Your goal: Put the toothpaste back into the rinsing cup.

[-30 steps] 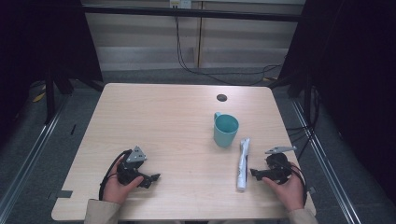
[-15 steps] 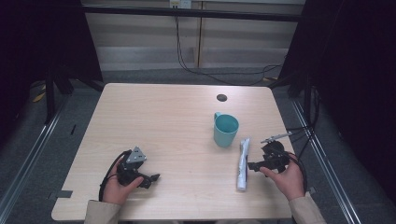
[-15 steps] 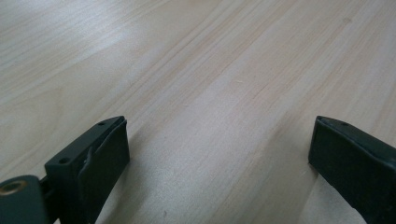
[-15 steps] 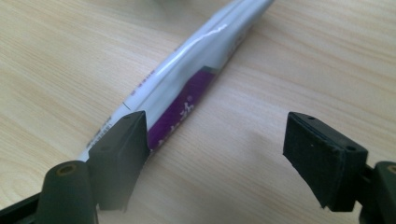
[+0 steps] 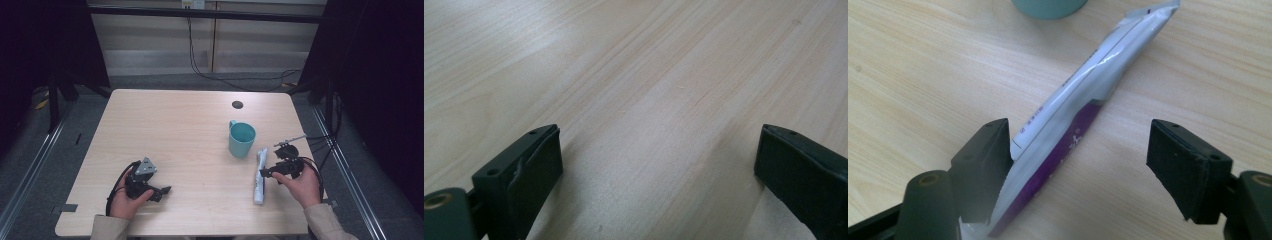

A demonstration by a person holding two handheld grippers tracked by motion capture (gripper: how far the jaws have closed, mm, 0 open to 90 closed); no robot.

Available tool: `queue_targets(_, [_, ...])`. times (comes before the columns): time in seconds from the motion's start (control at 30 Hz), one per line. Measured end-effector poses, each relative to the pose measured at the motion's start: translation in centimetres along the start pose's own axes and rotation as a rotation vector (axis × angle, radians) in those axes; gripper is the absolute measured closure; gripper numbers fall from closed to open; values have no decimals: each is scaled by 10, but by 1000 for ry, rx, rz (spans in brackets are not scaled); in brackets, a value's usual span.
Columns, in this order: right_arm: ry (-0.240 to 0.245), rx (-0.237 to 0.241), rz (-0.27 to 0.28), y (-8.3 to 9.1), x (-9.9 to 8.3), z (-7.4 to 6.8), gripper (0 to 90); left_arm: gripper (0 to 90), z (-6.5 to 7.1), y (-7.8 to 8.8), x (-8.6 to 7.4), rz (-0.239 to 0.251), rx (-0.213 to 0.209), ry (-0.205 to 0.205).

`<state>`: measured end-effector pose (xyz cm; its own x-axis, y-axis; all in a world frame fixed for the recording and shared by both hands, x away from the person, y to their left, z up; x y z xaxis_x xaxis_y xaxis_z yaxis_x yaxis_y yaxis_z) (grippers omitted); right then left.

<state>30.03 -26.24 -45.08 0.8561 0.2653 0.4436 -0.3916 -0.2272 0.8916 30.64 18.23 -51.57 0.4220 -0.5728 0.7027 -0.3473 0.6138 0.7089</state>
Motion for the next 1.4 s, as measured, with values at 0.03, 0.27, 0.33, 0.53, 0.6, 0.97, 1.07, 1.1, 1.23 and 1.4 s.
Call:
queue_targets(0.03, [-5, -1, -4, -1, 1, -1, 261, 49, 0, 0, 0, 0, 0, 0])
queue_targets(0.27, [-9, 0, -29, -10, 4, -7, 276, 48, 0, 0, 0, 1, 1, 0])
queue_targets(0.33, [-14, -3, -33, -11, 5, -7, 278, 49, 0, 0, 0, 1, 0, 0])
queue_targets(0.53, [-34, -17, -48, -21, 9, -9, 305, 48, 0, 0, 0, 1, 1, 0])
queue_targets(0.6, [-41, -19, -45, -24, 10, -8, 305, 49, 0, 0, 0, 1, 1, 0])
queue_targets(0.97, [-98, -54, -87, -36, 19, -8, 396, 49, 0, 0, 0, 1, 1, 0])
queue_targets(1.07, [-118, -63, -104, -39, 21, -9, 424, 49, 0, 0, 0, 0, 0, 1])
queue_targets(1.1, [-116, -63, -104, -39, 22, -8, 426, 49, 0, 0, 0, 2, -2, 2])
queue_targets(1.23, [-126, -68, -108, -42, 23, -8, 440, 48, 0, 0, 0, 5, -5, 1])
queue_targets(1.4, [-150, -67, -112, -46, 21, -8, 442, 48, 0, 0, 0, 4, -6, 1])
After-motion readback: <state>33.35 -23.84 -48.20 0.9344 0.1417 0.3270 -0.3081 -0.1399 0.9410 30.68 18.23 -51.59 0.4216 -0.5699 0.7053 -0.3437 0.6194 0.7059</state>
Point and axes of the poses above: each handheld gripper's, and its own axes: y roughly backward along the jaws, x roughly out of its top, z roughly to its right, the point moved 1 cm from there along -y, roughly forward along the jaws, and after that the axes turned 4 degrees about -x, right-handed, at the moved point
